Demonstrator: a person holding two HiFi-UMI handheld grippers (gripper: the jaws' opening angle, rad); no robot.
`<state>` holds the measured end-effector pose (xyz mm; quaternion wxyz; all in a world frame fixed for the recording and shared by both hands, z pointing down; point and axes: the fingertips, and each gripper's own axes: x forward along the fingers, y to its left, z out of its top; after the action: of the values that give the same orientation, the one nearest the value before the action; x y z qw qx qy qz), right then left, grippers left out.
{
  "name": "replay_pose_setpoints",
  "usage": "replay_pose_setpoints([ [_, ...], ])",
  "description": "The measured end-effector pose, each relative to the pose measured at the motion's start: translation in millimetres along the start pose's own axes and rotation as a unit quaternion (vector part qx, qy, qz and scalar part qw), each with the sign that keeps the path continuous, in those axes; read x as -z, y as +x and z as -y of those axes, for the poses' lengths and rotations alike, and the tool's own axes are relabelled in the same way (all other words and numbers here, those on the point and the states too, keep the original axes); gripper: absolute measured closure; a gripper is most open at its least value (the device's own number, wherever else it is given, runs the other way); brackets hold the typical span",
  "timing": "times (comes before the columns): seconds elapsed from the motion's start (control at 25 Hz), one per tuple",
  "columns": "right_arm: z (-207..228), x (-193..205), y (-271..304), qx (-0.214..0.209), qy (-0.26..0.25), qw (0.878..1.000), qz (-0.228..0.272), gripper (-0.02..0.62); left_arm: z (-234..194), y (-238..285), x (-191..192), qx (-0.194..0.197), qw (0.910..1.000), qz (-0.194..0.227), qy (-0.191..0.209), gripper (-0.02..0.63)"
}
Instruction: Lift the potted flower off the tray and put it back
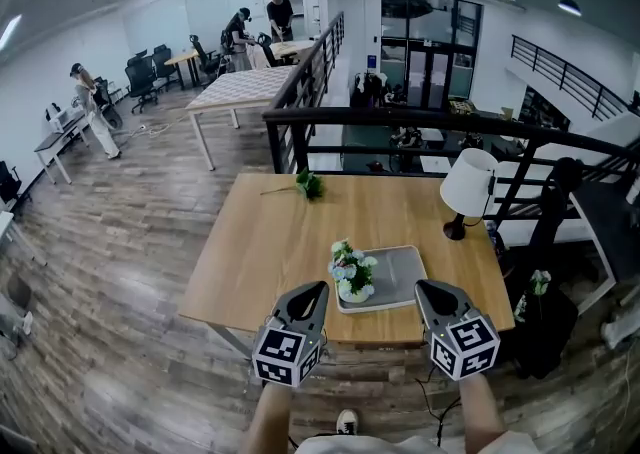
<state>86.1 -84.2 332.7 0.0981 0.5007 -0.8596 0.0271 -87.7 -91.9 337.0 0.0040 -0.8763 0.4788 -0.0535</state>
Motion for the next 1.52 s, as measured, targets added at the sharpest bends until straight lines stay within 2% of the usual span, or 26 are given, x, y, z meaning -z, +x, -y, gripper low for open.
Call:
replay_pose_setpoints([
  [0.52,8,1,52,0.005,0.004,1.000,-0.001,0.575,-49,28,14,0.000,0.9999,-0.015,0.002,0.597],
  [0.88,22,23,64,0.001,0.016,1.000,-0.012,0.574,-53,34,42,0.003,0.9990,-0.045,-0.003,0.595],
  [1.12,38,40,75,-0.008,0.018,1.000,-0.013,0.572,-54,40,63,-0.010,0.9984,-0.056,-0.009,0.592],
  [1.16,40,44,77,-0.011,0.015,1.000,-0.013,0.572,-55,41,67,-0.013,0.9981,-0.059,-0.011,0.569],
  [1.24,45,52,83,-0.017,0.011,1.000,-0.018,0.568,-55,45,76,-0.015,0.9976,-0.066,-0.014,0.565],
  [1.4,54,77,99,-0.040,0.008,0.998,-0.047,0.488,-57,58,98,-0.015,0.9961,-0.084,-0.020,0.548],
  [1.52,59,92,111,-0.058,0.002,0.996,-0.067,0.452,-56,69,116,-0.009,0.9936,-0.110,-0.024,0.528],
])
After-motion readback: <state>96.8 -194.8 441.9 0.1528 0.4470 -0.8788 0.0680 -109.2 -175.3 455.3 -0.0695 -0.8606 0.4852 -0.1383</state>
